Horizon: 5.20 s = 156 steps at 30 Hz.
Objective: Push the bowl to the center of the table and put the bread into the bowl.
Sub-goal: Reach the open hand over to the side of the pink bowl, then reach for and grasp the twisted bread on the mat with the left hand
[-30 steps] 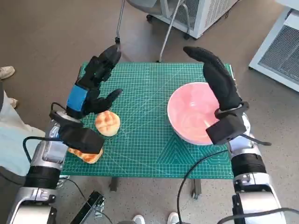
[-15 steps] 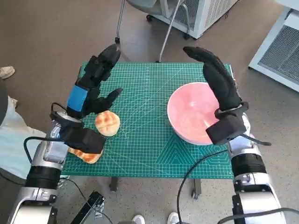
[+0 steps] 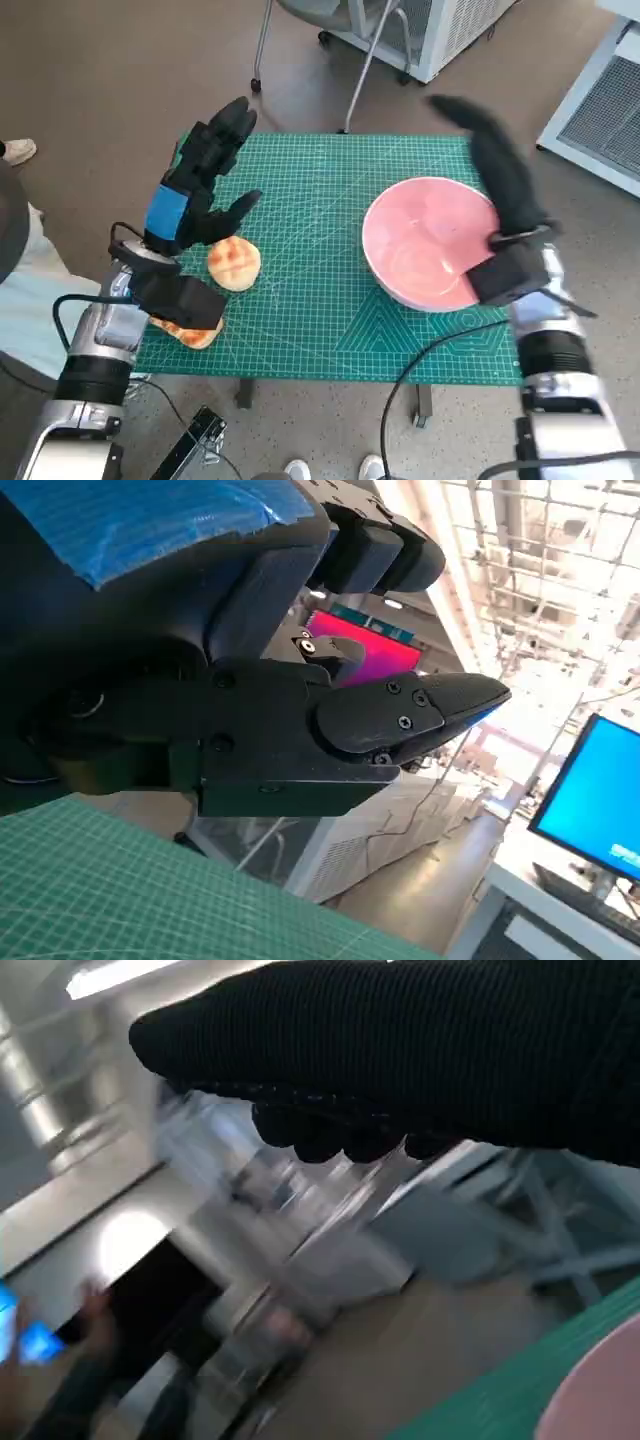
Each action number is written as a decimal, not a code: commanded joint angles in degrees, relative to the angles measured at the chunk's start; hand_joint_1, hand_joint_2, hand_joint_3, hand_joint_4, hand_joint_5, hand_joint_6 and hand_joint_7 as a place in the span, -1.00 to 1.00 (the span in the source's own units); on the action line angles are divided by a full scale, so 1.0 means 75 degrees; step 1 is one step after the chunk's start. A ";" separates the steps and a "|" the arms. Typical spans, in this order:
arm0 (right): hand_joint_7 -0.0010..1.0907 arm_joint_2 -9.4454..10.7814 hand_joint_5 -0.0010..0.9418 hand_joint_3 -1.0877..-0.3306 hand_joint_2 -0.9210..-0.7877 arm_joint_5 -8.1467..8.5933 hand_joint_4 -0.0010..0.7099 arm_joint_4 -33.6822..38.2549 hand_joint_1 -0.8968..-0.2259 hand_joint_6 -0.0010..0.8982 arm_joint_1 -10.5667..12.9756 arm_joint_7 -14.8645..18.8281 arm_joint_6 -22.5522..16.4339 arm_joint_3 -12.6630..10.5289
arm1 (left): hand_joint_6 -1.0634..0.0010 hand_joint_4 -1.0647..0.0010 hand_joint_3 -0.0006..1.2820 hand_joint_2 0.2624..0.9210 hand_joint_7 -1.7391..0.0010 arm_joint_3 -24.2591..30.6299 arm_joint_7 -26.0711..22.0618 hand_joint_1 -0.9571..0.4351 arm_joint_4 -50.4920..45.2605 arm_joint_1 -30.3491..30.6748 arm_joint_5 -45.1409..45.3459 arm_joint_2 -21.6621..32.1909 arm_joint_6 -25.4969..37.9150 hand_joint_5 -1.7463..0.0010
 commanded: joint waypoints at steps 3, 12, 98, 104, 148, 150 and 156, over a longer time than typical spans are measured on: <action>0.08 -0.0303 -0.98 0.13 -1.00 -0.0048 -0.15 0.0627 -0.16 -1.00 0.0434 -0.0672 0.0571 -0.0182 | 0.84 0.59 -0.56 1.00 0.60 -0.0010 0.0009 -0.31 0.0061 -0.0116 -0.0064 0.0023 -0.0113 1.00; 0.08 -0.0447 -0.97 0.13 -1.00 -0.0132 -0.10 0.1093 -0.31 -0.96 0.0678 -0.1020 0.1144 -0.0111 | 0.86 0.59 -0.56 1.00 0.58 0.0013 -0.0128 -0.30 0.0116 -0.0169 -0.0194 0.0020 -0.0145 1.00; 0.11 0.1879 -0.99 0.11 -1.00 0.1712 -0.15 0.1445 -0.17 -0.83 -0.0693 0.2087 0.2702 -0.1738 | 1.00 0.57 -0.61 1.00 0.36 0.1027 -0.0779 -0.23 -0.2648 0.1709 -0.0529 0.0648 0.0994 1.00; 0.19 0.1619 -0.98 0.11 -1.00 0.1343 -0.12 0.1079 -0.19 -0.89 -0.0667 0.2157 0.1475 -0.1324 | 1.00 0.57 -0.60 1.00 0.37 0.1314 -0.0932 -0.25 -0.2832 0.1948 -0.0653 0.0884 0.0925 1.00; 0.27 0.0872 -0.99 0.07 -1.00 -0.0021 -0.15 -0.0547 -0.36 -1.00 0.0231 0.1196 -0.0611 0.0215 | 0.31 0.51 -0.97 0.30 0.86 0.2756 -0.4690 0.07 -0.5204 0.5109 -0.1093 0.4322 0.0580 1.00; 0.28 0.0877 -0.99 0.07 -1.00 -0.0027 -0.15 -0.0546 -0.37 -1.00 0.0227 0.1147 -0.0579 0.0223 | 0.30 0.55 -0.96 0.31 0.91 0.2730 -0.5085 0.19 -0.5372 0.5185 -0.1067 0.4493 0.0731 1.00; 0.29 0.0876 -1.00 0.04 -1.00 -0.0065 -0.18 -0.0510 -0.39 -1.00 0.0172 0.1026 -0.0494 0.0260 | 0.37 0.65 -0.95 0.37 0.98 0.2567 -0.5884 0.39 -0.5777 0.5215 -0.0794 0.4717 0.1299 1.00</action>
